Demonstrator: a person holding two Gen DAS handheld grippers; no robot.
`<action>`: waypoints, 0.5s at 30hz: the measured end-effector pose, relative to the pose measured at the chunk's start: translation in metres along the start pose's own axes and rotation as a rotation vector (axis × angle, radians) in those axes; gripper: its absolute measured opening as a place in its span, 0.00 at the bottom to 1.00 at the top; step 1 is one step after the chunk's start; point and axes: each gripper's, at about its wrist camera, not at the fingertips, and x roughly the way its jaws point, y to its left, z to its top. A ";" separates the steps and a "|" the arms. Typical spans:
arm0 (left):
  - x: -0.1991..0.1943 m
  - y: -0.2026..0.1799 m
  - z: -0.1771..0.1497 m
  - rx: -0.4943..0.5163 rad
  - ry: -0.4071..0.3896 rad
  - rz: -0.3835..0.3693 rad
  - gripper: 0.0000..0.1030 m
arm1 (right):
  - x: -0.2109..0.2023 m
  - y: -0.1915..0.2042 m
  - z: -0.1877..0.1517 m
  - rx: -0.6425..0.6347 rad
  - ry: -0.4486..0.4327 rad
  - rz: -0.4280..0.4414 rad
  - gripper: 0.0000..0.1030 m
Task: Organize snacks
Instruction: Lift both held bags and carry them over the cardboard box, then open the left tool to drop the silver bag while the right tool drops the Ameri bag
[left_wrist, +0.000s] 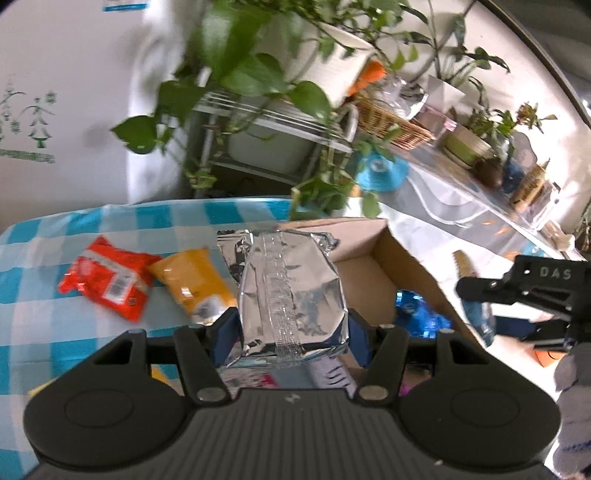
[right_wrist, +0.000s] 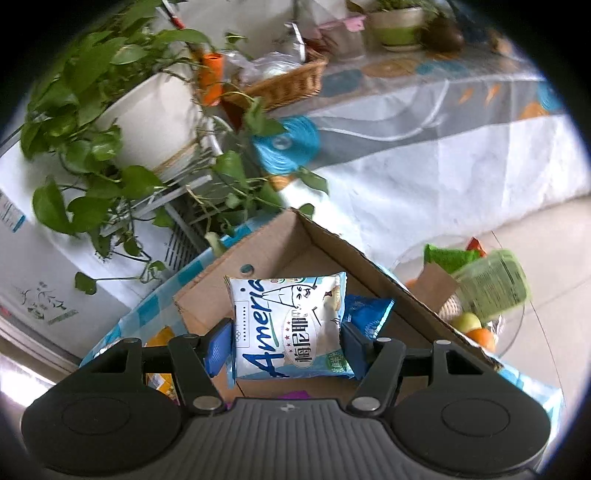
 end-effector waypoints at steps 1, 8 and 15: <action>0.004 -0.005 0.001 0.000 0.008 -0.006 0.58 | 0.001 -0.003 0.000 0.016 0.008 0.000 0.67; 0.026 -0.039 0.008 0.028 0.040 -0.052 0.58 | -0.002 -0.015 -0.001 0.095 0.021 0.002 0.67; 0.043 -0.066 0.011 0.073 0.064 -0.081 0.59 | -0.003 -0.022 0.001 0.130 0.017 0.000 0.71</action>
